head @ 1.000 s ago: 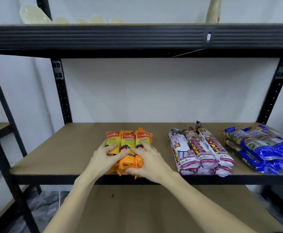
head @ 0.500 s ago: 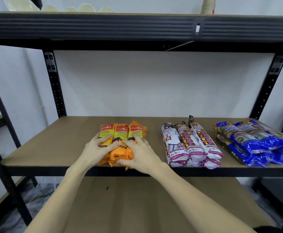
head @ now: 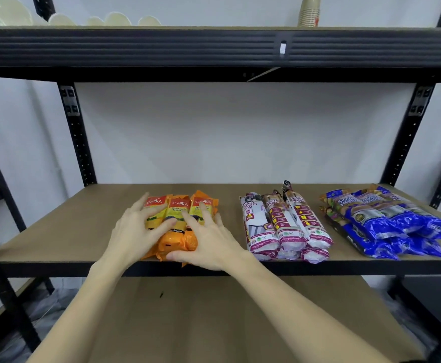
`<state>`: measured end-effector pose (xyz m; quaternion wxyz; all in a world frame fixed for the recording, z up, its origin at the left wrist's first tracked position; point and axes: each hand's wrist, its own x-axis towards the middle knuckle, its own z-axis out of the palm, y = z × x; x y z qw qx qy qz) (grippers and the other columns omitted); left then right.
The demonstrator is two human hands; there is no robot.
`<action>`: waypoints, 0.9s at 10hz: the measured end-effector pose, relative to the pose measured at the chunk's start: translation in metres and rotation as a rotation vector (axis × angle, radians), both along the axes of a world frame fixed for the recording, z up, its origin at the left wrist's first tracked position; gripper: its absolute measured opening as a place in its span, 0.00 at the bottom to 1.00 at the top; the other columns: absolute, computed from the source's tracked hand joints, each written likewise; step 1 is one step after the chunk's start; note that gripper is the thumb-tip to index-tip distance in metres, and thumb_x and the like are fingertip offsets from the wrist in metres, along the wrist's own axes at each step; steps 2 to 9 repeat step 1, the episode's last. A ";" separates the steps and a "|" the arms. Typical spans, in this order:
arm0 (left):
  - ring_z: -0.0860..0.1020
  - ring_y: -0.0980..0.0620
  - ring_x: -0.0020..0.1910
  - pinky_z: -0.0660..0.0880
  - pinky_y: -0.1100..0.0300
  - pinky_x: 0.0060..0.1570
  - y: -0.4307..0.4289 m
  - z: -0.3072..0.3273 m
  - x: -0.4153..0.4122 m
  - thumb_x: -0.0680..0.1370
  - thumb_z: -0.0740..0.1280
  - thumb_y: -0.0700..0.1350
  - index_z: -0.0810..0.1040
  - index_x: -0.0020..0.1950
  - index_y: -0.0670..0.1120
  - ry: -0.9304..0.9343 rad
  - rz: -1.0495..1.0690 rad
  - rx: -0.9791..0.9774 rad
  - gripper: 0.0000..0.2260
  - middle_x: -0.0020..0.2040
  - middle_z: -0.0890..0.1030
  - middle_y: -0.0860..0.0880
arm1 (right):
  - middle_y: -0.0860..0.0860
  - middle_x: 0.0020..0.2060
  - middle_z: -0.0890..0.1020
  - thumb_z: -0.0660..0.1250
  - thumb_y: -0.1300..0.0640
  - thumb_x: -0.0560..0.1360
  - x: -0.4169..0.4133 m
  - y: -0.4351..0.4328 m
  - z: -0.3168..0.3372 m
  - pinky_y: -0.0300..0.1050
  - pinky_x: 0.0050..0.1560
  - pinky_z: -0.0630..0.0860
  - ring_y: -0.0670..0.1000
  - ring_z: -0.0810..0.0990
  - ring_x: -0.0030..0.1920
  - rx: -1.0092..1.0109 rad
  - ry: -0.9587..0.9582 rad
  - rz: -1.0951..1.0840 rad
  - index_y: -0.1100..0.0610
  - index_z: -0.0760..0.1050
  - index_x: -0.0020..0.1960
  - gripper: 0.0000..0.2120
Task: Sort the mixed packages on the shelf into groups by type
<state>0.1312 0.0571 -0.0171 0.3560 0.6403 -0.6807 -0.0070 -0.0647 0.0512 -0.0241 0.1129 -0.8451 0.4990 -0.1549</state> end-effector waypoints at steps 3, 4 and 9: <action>0.75 0.47 0.61 0.73 0.47 0.58 0.012 0.007 -0.031 0.77 0.64 0.61 0.84 0.57 0.53 0.017 -0.091 -0.296 0.17 0.62 0.79 0.52 | 0.50 0.80 0.44 0.60 0.29 0.73 -0.020 0.016 0.013 0.65 0.74 0.57 0.60 0.44 0.79 -0.099 -0.162 0.026 0.44 0.44 0.79 0.44; 0.75 0.47 0.61 0.73 0.47 0.58 0.012 0.007 -0.031 0.77 0.64 0.61 0.84 0.57 0.53 0.017 -0.091 -0.296 0.17 0.62 0.79 0.52 | 0.50 0.80 0.44 0.60 0.29 0.73 -0.020 0.016 0.013 0.65 0.74 0.57 0.60 0.44 0.79 -0.099 -0.162 0.026 0.44 0.44 0.79 0.44; 0.75 0.47 0.61 0.73 0.47 0.58 0.012 0.007 -0.031 0.77 0.64 0.61 0.84 0.57 0.53 0.017 -0.091 -0.296 0.17 0.62 0.79 0.52 | 0.50 0.80 0.44 0.60 0.29 0.73 -0.020 0.016 0.013 0.65 0.74 0.57 0.60 0.44 0.79 -0.099 -0.162 0.026 0.44 0.44 0.79 0.44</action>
